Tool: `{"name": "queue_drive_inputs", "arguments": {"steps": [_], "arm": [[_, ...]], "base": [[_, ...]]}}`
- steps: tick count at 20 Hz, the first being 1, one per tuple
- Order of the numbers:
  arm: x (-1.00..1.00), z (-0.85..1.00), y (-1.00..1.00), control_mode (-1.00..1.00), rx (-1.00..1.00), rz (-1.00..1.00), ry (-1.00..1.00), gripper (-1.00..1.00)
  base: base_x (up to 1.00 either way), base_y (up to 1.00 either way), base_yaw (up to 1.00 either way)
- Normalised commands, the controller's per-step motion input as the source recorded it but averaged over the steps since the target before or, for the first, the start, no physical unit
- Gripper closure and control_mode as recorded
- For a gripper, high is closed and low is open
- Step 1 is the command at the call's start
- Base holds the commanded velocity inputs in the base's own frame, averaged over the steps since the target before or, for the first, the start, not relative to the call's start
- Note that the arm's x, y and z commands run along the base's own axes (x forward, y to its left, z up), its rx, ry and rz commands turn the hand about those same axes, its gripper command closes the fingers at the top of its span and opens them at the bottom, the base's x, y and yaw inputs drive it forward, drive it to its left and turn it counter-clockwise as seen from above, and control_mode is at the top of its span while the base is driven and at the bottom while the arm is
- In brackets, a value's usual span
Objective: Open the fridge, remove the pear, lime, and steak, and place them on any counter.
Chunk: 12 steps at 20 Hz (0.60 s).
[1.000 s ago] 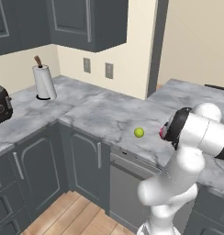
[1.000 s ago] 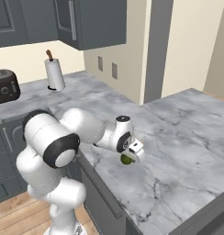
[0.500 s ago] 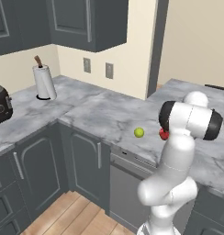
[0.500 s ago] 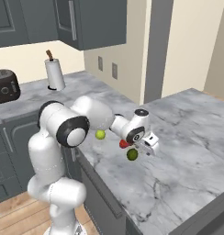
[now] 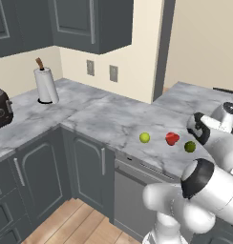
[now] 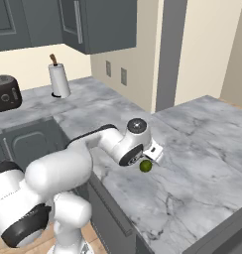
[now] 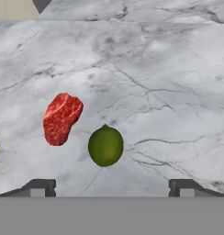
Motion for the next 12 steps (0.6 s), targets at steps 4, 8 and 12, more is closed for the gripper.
{"name": "queue_drive_inputs", "arguments": {"steps": [4, 8, 12], "arm": [[-0.87, 1.0, 1.0, -1.0, -0.26, 0.08, -0.01, -1.0], [-0.8, 0.85, 1.0, -1.0, -0.14, 0.18, 0.11, -1.0], [-0.63, 0.37, 1.0, -1.0, 0.0, 0.31, 0.29, -1.0]], "base": [[0.0, 0.0, 0.0], [0.0, 0.0, 0.0], [0.0, 0.0, 0.0]]}}
